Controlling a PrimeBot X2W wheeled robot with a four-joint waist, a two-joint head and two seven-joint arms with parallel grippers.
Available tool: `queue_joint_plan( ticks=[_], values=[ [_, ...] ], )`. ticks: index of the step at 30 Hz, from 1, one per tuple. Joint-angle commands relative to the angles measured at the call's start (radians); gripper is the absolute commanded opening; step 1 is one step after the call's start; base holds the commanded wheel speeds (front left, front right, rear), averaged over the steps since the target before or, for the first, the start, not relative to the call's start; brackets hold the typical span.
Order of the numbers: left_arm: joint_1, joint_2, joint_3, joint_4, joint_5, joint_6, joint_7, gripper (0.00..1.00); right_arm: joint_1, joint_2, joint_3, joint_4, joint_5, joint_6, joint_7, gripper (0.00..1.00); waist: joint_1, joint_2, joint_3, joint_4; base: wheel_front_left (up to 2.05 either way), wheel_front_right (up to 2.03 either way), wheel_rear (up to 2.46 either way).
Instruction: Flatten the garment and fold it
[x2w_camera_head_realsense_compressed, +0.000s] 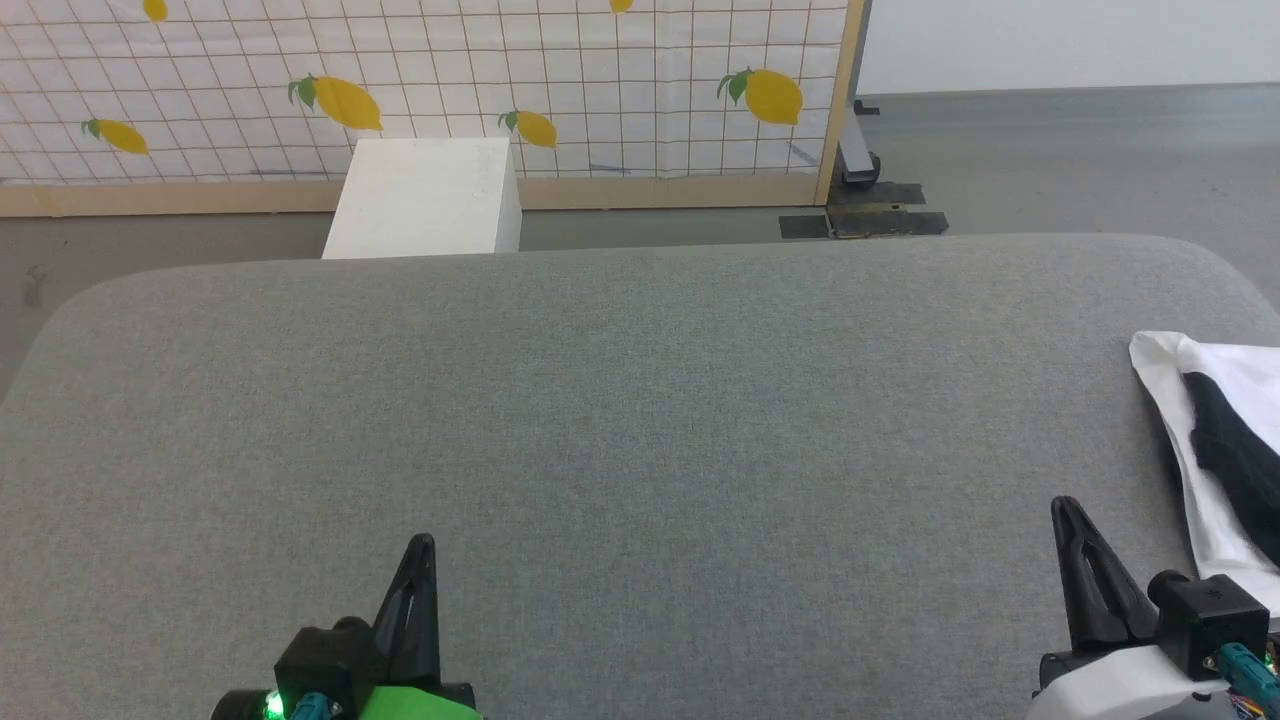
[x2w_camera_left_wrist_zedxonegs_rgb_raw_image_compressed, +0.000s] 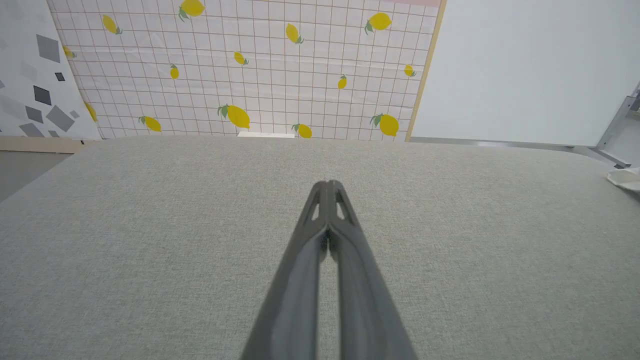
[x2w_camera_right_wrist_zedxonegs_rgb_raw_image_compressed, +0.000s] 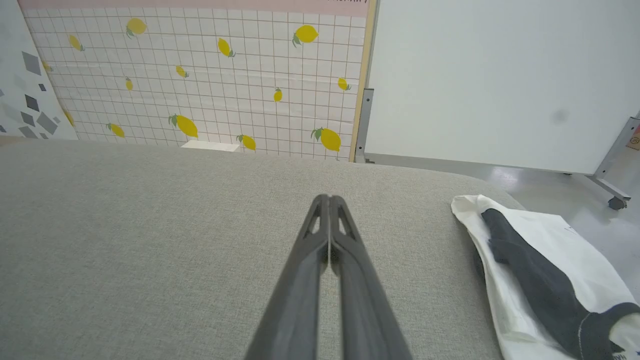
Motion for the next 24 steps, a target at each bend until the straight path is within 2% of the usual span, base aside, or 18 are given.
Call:
queue_joint_plan(
  ticks=[1,24],
  values=[
    [-0.020,-0.005,0.011,0.004,0.011,-0.007,0.005,0.00,-0.022,0.001,0.005,0.005,0.000,0.000,0.004,0.00,0.0001,0.0000,0.000,0.000,0.00,0.00,0.00],
    [-0.046,-0.035,0.067,0.011,0.071,-0.043,0.051,0.00,-0.053,0.001,0.023,0.024,0.000,-0.001,0.018,0.00,0.0001,0.0000,0.003,-0.003,0.00,0.00,0.00]
  ],
)
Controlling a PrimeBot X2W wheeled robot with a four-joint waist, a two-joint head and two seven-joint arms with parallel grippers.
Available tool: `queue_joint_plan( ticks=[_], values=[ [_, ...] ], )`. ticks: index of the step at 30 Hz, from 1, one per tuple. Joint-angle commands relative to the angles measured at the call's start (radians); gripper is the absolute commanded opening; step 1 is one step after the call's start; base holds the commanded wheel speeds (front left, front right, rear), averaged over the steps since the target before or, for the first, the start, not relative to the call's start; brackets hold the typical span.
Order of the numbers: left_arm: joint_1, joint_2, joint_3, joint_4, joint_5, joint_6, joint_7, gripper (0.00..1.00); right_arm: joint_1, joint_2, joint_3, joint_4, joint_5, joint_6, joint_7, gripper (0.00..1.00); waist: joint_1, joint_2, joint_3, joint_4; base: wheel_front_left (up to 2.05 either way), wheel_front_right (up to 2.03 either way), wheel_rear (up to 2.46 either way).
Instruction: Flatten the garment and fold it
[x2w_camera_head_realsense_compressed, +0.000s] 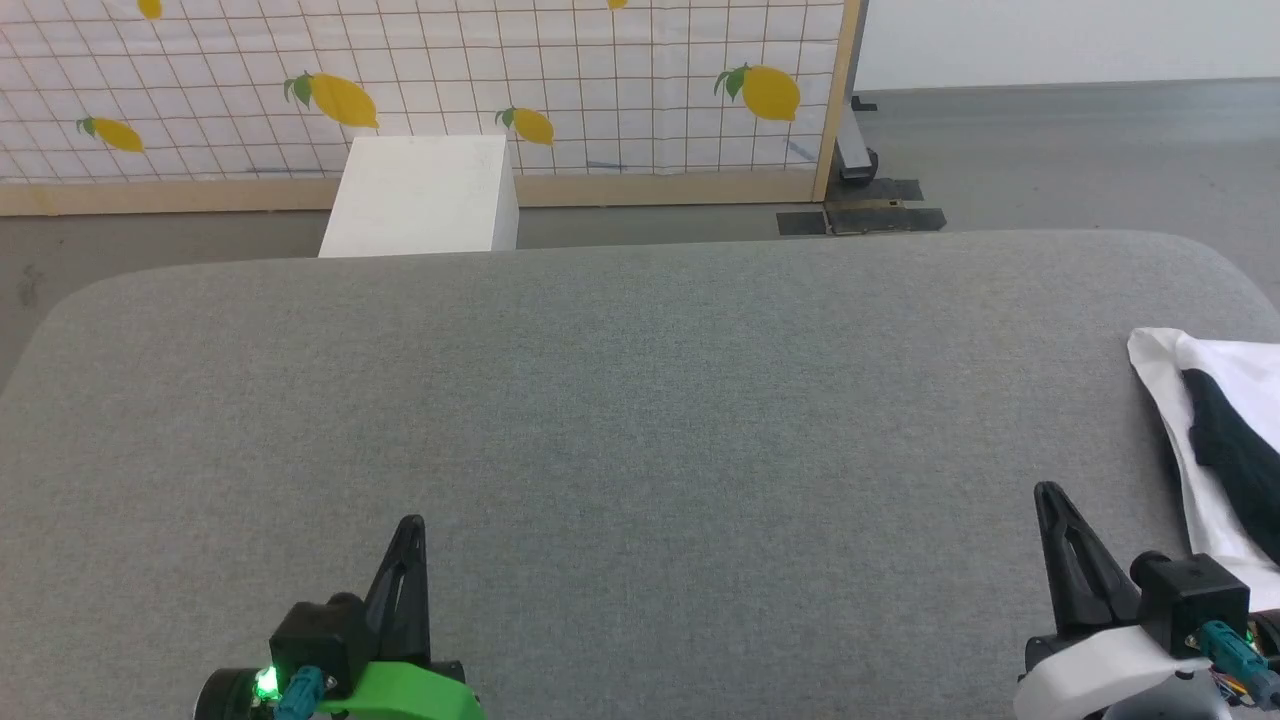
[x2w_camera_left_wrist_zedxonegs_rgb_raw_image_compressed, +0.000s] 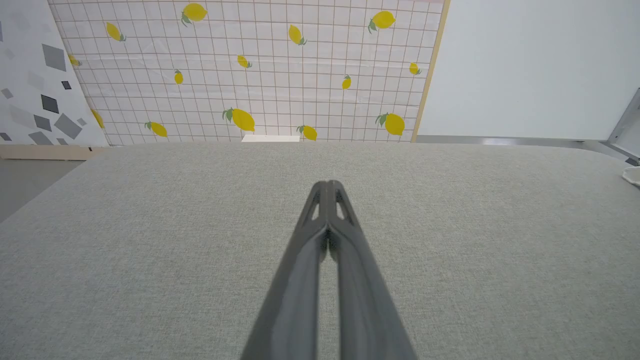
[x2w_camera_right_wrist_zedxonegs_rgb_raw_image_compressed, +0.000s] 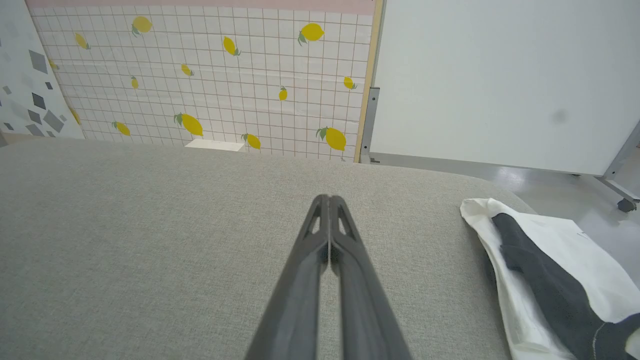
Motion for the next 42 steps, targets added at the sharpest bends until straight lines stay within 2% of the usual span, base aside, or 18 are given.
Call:
queue_joint_plan(
  ticks=[1,42],
  values=[
    [-0.022,-0.006,0.010,0.004,0.011,-0.007,0.008,0.00,-0.019,0.001,0.004,0.004,0.000,-0.001,0.002,0.00,0.0000,0.0000,0.000,0.000,0.00,0.00,0.00],
    [-0.069,-0.060,0.109,0.016,0.117,-0.071,0.089,0.00,-0.074,0.002,0.036,0.038,-0.001,-0.001,0.028,0.00,0.0000,0.0000,0.005,-0.006,0.00,0.00,0.00]
  ],
)
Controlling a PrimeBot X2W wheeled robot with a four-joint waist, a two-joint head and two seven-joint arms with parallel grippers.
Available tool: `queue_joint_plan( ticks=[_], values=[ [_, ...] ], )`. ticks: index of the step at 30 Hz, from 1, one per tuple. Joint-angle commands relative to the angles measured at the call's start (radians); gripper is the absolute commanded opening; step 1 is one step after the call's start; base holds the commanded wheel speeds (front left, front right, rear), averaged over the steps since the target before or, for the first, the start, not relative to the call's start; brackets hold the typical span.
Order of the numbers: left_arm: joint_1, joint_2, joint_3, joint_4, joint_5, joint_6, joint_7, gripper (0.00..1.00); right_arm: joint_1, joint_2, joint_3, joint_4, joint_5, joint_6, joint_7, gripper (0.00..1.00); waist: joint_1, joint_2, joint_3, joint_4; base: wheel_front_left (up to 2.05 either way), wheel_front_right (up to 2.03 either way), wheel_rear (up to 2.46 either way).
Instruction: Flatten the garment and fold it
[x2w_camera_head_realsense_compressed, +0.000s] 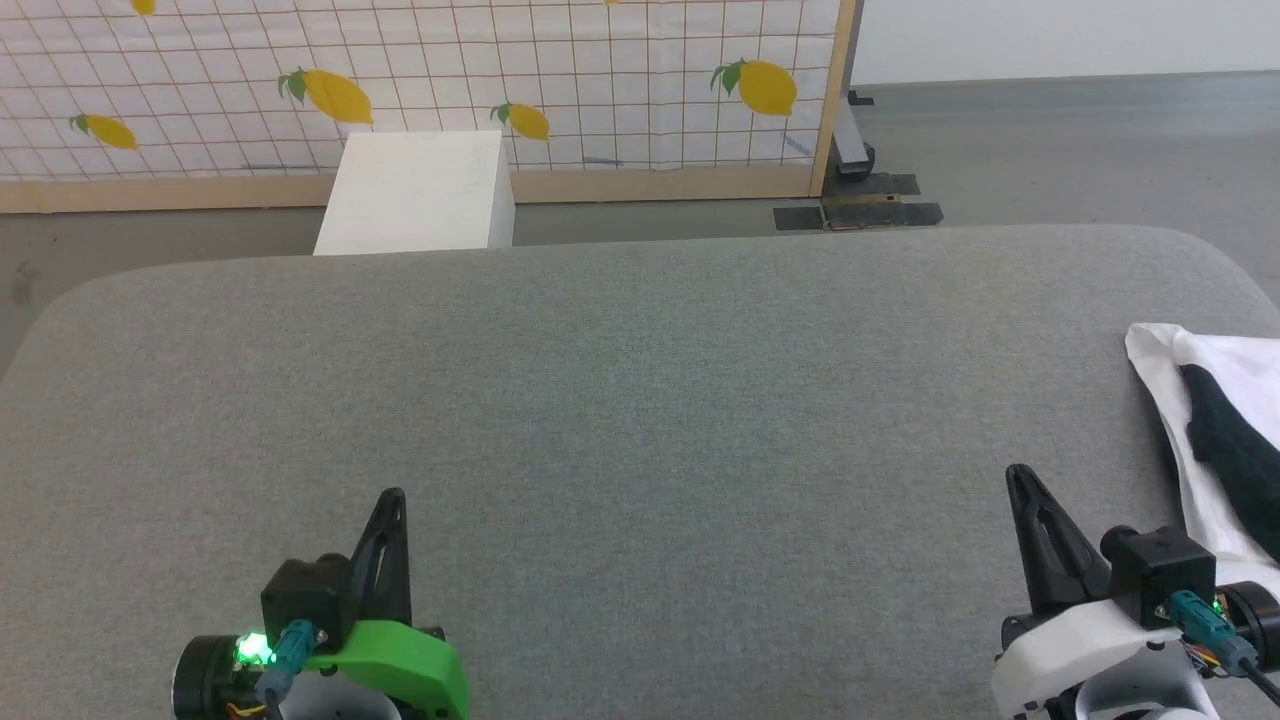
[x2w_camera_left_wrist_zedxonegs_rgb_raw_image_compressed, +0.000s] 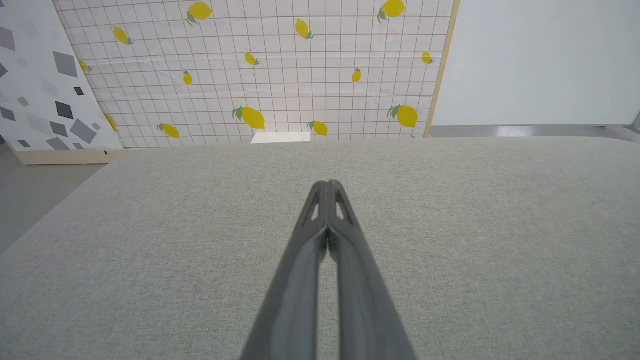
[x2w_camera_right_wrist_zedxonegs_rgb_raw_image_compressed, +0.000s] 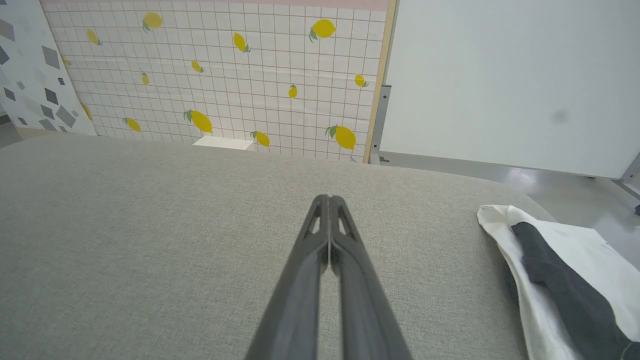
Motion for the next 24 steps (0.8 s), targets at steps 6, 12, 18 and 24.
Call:
queue_joint_plan(
  ticks=[6,12,18,24],
  values=[
    [-0.027,-0.016,0.022,0.003,0.032,-0.017,0.015,0.00,-0.030,0.002,0.008,0.009,-0.001,-0.001,0.005,0.00,0.0000,0.0000,0.001,-0.001,0.00,0.00,0.00],
    [-0.034,-0.024,0.037,0.005,0.048,-0.026,0.027,0.00,-0.038,0.002,0.013,0.014,-0.001,-0.001,0.009,0.00,0.0000,0.0000,0.002,-0.002,0.00,0.00,0.00],
    [-0.041,-0.032,0.052,0.006,0.064,-0.036,0.039,0.00,-0.046,0.002,0.018,0.019,-0.001,-0.001,0.013,0.00,0.0000,0.0000,0.002,-0.003,0.00,0.00,0.00],
    [-0.048,-0.040,0.067,0.008,0.080,-0.045,0.051,0.00,-0.054,0.002,0.022,0.024,-0.001,-0.001,0.016,0.00,0.0000,0.0000,0.003,-0.003,0.00,0.00,0.00]
  ],
)
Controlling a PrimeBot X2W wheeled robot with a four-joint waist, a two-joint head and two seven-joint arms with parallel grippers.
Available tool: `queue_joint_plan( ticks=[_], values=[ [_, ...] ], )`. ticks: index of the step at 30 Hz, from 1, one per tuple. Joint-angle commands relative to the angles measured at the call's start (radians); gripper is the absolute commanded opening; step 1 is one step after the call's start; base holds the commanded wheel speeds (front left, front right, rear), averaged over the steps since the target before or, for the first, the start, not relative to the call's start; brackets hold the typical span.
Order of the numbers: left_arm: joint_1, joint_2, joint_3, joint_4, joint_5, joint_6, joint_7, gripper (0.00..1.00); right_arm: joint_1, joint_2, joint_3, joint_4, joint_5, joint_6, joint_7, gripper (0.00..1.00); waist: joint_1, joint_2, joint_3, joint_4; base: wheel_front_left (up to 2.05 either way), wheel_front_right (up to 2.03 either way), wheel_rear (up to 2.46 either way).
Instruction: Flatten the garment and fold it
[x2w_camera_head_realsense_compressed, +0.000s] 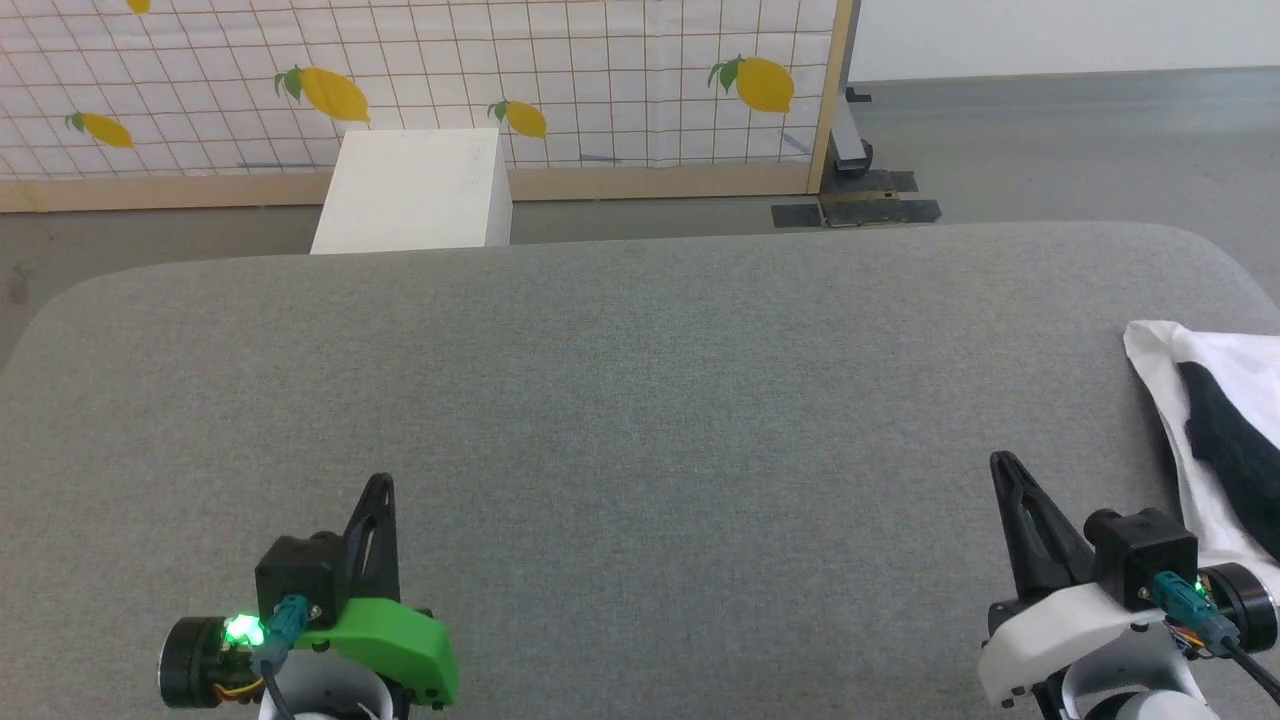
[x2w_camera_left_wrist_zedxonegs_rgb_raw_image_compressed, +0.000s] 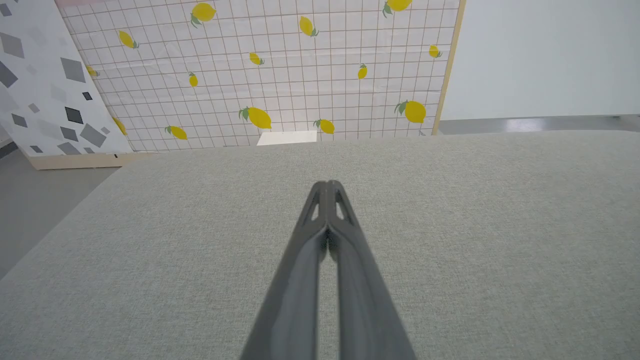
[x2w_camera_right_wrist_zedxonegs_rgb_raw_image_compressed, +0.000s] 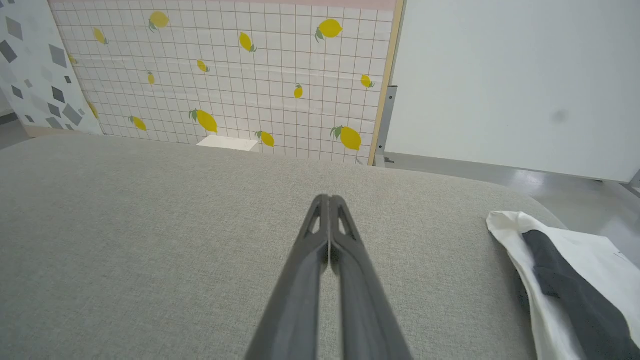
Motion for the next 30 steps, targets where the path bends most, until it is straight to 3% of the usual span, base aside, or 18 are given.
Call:
queue_joint_plan(
  ticks=[1,30],
  values=[
    [-0.020,-0.011,0.008,0.003,0.017,-0.008,0.006,0.00,-0.021,0.002,0.004,0.004,-0.001,-0.002,0.005,0.00,0.0000,0.0000,0.000,0.000,0.00,0.00,0.00],
    [-0.037,-0.030,0.045,0.008,0.055,-0.032,0.035,0.00,-0.041,0.003,0.015,0.017,-0.001,-0.002,0.014,0.00,0.0000,0.0000,0.002,-0.002,0.00,0.00,0.00]
  ],
)
